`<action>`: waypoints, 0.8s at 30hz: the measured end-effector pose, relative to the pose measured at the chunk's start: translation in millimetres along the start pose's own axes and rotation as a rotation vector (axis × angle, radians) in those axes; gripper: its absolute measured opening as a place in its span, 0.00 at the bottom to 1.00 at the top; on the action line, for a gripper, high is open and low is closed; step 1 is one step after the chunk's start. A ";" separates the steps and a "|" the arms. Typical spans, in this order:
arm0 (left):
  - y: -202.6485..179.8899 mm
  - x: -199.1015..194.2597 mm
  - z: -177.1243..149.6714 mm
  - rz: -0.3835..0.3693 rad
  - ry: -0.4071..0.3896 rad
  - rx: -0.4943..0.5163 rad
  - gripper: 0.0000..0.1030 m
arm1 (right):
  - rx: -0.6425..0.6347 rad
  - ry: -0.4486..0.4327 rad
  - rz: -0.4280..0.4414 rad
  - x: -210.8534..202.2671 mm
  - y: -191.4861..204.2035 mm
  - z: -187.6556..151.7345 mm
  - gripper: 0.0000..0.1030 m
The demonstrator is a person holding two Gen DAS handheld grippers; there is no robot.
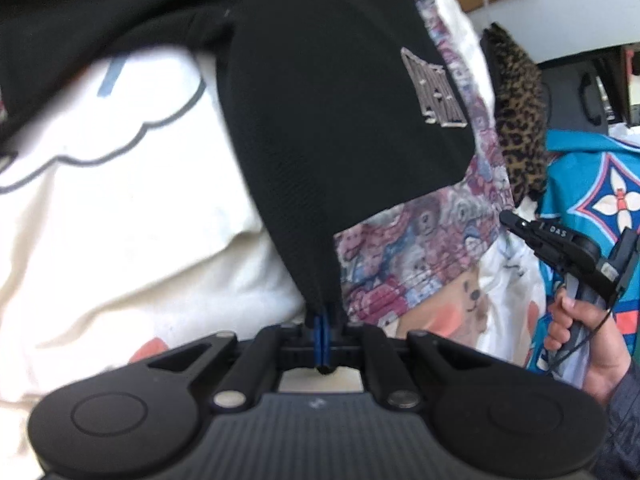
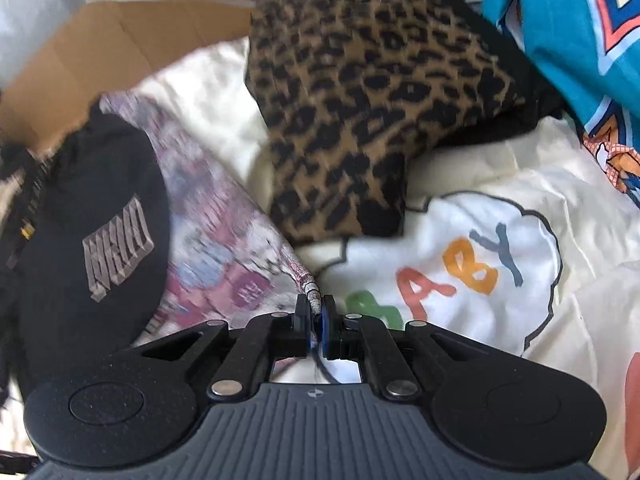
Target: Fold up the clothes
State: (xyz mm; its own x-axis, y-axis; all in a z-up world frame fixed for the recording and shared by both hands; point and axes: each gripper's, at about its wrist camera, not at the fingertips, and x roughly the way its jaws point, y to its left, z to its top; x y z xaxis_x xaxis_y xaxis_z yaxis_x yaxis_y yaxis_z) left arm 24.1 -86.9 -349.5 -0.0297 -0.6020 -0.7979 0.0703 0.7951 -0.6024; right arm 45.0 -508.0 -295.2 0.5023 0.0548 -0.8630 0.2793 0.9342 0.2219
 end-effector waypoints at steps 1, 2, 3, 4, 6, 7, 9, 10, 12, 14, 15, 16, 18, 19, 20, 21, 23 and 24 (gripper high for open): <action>1.3 1.8 0.6 0.005 0.009 0.000 0.05 | -0.003 0.007 -0.011 1.7 -0.4 0.1 0.08; 1.4 1.4 0.7 0.012 0.012 0.007 0.07 | -0.002 0.009 -0.018 0.4 -1.8 0.7 0.10; 0.6 -0.6 0.2 0.022 0.009 0.020 0.12 | 0.005 0.013 -0.020 -2.0 -3.8 1.1 0.12; 0.2 -3.7 -1.3 0.032 0.009 0.031 0.14 | 0.012 0.016 -0.022 -4.3 -5.7 1.6 0.13; 0.6 -12.2 -5.7 0.053 0.008 0.047 0.15 | 0.033 0.016 -0.012 -14.2 -7.1 3.7 0.15; 1.4 -17.3 -7.5 0.060 0.004 0.047 0.16 | 0.045 0.014 -0.004 -20.4 -7.2 5.0 0.18; -1.1 -28.2 -11.2 0.078 -0.009 0.038 0.23 | 0.069 0.010 0.012 -32.7 -7.4 7.8 0.28; -2.5 -34.7 -12.6 0.091 -0.017 0.039 0.29 | 0.081 0.008 0.020 -38.8 -7.5 9.1 0.37; -9.3 -47.7 -11.2 0.152 -0.036 0.059 0.37 | 0.097 0.008 0.044 -53.9 -2.6 14.3 0.40; -16.1 -61.4 -8.7 0.217 -0.055 0.079 0.47 | 0.109 0.009 0.070 -70.2 4.7 20.7 0.45; -16.8 -70.5 -7.1 0.237 -0.067 0.081 0.52 | 0.115 0.009 0.084 -78.4 8.3 23.8 0.50; -16.4 -80.3 -5.6 0.250 -0.081 0.080 0.55 | 0.121 0.010 0.097 -86.5 11.9 27.0 0.56; -15.7 -99.8 -2.5 0.278 -0.107 0.078 0.59 | 0.111 0.023 0.103 -101.1 21.0 32.6 0.70; -14.1 -109.6 -1.2 0.285 -0.120 0.071 0.64 | 0.102 0.033 0.107 -108.0 25.4 34.7 0.79; -11.5 -119.4 -0.3 0.289 -0.133 0.059 0.67 | 0.092 0.039 0.111 -115.4 29.5 37.0 0.82; -9.7 -128.5 0.3 0.308 -0.146 0.049 0.69 | 0.082 0.039 0.115 -123.9 33.1 39.4 0.87; -8.5 -144.3 1.4 0.360 -0.168 0.036 0.70 | 0.062 0.048 0.118 -138.1 39.8 47.6 0.90; -9.0 -151.3 2.0 0.377 -0.172 0.031 0.70 | 0.052 0.055 0.118 -144.6 43.0 52.5 0.92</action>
State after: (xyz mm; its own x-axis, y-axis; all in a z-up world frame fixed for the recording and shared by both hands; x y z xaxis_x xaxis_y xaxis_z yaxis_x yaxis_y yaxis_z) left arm 30.0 -3.1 -223.3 0.1707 -0.2750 -0.9462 0.0749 0.9611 -0.2658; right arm 27.4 -494.3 -137.1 0.4892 0.1838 -0.8526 0.2632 0.9008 0.3452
